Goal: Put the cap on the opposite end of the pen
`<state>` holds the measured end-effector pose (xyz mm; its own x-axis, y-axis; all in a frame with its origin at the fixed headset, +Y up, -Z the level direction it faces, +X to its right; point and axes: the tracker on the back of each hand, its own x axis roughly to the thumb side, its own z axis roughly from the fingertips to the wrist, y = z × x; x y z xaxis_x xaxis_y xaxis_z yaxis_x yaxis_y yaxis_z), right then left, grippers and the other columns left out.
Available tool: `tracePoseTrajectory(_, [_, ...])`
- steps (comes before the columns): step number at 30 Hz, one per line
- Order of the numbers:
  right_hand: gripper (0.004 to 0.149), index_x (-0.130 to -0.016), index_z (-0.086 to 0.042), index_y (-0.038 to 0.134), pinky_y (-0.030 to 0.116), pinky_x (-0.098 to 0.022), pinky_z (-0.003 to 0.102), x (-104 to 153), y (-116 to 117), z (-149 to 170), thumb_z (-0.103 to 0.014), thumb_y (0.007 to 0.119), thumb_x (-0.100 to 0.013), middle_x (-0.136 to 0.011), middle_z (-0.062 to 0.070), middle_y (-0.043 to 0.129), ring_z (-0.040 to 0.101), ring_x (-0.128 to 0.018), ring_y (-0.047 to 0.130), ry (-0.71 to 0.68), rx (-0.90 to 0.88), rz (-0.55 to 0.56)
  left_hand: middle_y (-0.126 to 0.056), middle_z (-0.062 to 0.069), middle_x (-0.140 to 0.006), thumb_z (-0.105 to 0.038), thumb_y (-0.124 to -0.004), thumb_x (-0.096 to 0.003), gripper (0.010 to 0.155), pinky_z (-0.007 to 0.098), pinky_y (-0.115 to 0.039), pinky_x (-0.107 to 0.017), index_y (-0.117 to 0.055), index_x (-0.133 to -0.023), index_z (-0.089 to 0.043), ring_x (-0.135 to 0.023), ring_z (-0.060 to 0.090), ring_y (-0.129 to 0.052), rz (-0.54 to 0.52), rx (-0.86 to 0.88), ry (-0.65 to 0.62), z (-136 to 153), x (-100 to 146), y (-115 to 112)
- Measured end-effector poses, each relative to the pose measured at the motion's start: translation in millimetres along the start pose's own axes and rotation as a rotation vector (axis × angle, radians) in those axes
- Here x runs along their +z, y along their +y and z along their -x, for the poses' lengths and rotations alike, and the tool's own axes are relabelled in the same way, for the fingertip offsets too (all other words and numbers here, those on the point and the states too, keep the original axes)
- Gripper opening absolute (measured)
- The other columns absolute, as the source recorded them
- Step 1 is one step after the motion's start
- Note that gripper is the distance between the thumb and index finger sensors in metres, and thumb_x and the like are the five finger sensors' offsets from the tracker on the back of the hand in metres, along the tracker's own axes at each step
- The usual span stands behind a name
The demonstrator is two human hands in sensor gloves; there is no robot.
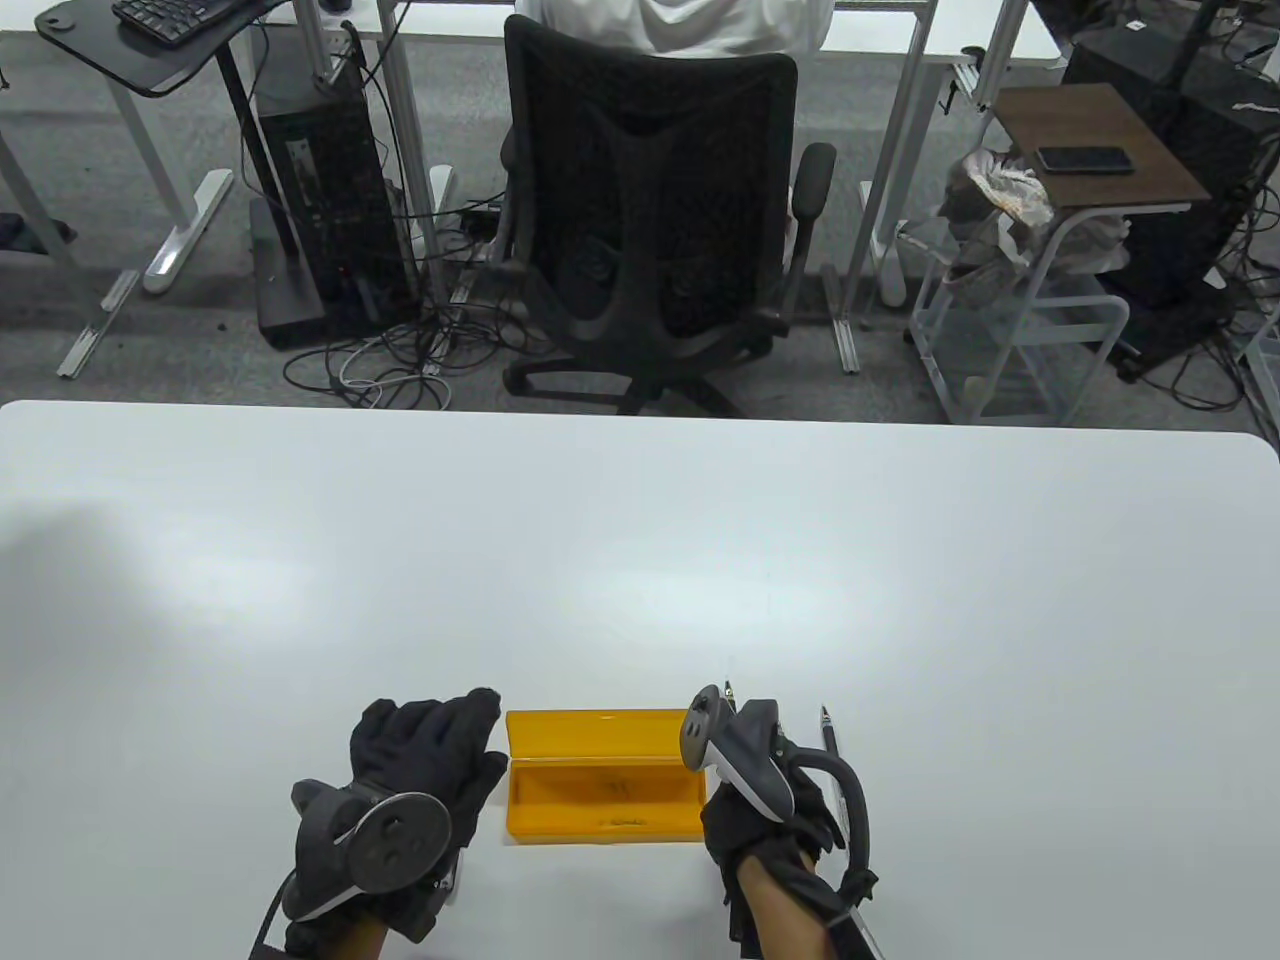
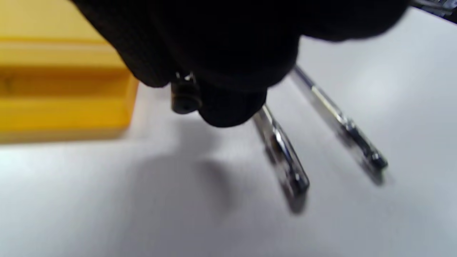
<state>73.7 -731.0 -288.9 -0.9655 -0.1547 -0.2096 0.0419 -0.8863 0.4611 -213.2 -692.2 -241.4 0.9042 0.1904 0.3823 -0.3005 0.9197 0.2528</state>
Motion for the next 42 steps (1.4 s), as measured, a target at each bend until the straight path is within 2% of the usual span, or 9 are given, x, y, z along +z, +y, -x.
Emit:
tracePoseTrajectory(4, [0.05, -0.079, 0.0, 0.089, 0.088, -0.018, 0.032, -4, 11, -6, -0.033, 0.089, -0.042, -0.053, 0.012, 0.105, 0.011, -0.019, 0.099, 0.017, 0.091, -0.021, -0.082, 0.018, -0.1, -0.037, -0.08, -0.0537, 0.061, 0.074, -0.044, -0.068, -0.066, -0.107, -0.011, -0.087, 0.042, -0.075, 0.013, 0.0, 0.027, 7, 0, -2])
tracePoseTrajectory(11, [0.051, -0.079, -0.001, 0.089, 0.088, -0.018, 0.032, -4, 21, -11, -0.035, 0.091, -0.041, -0.054, 0.011, 0.106, 0.01, -0.019, 0.1, 0.002, 0.103, -0.051, -0.083, 0.017, -0.1, -0.038, -0.08, -0.0533, 0.061, 0.074, -0.045, -0.068, -0.067, -0.106, -0.012, -0.087, 0.042, -0.075, 0.034, 0.01, 0.05, 6, 2, -2])
tracePoseTrajectory(27, [0.057, -0.083, -0.004, 0.086, 0.088, -0.02, 0.032, 0, 18, -12, -0.037, 0.094, -0.037, -0.059, 0.01, 0.104, 0.011, -0.023, 0.1, 0.022, 0.143, 0.007, -0.084, 0.017, -0.099, -0.039, -0.081, -0.0529, 0.061, 0.074, -0.045, -0.068, -0.067, -0.106, -0.012, -0.087, 0.041, -0.076, 0.054, 0.008, 0.066, 6, 2, -4])
tracePoseTrajectory(34, [0.065, -0.088, -0.002, 0.083, 0.087, -0.021, 0.033, 0, 11, -6, -0.041, 0.093, -0.037, -0.063, 0.013, 0.103, 0.013, -0.025, 0.1, 0.025, 0.087, -0.02, -0.083, 0.017, -0.1, -0.042, -0.081, -0.0523, 0.064, 0.074, -0.045, -0.068, -0.066, -0.107, -0.012, -0.088, 0.042, -0.075, 0.106, -0.019, 0.108, 7, 0, -7])
tracePoseTrajectory(36, [0.065, -0.089, -0.003, 0.083, 0.087, -0.023, 0.034, 6, 0, -1, -0.042, 0.092, -0.037, -0.064, 0.013, 0.103, 0.014, -0.027, 0.1, 0.019, 0.04, 0.025, -0.083, 0.018, -0.101, -0.044, -0.081, -0.0518, 0.066, 0.074, -0.045, -0.068, -0.066, -0.108, -0.012, -0.088, 0.042, -0.075, 0.117, -0.036, 0.125, 7, 0, -5])
tracePoseTrajectory(39, [0.064, -0.09, -0.006, 0.083, 0.087, -0.027, 0.036, 23, -28, 12, -0.043, 0.09, -0.038, -0.067, 0.013, 0.102, 0.017, -0.033, 0.101, -0.015, -0.101, 0.175, -0.08, 0.02, -0.103, -0.05, -0.08, -0.0515, 0.071, 0.074, -0.045, -0.068, -0.064, -0.109, -0.012, -0.089, 0.045, -0.074, 0.15, -0.075, 0.211, 7, 0, 2])
tracePoseTrajectory(42, [0.065, -0.095, -0.01, 0.079, 0.084, -0.042, 0.047, 43, -50, 20, -0.046, 0.085, -0.041, -0.081, 0.016, 0.095, 0.031, -0.059, 0.099, -0.066, -0.195, 0.388, -0.075, 0.022, -0.108, -0.055, -0.078, -0.0521, 0.077, 0.075, -0.044, -0.068, -0.059, -0.112, -0.011, -0.094, 0.048, -0.07, 0.235, -0.088, 0.323, 3, -2, 10])
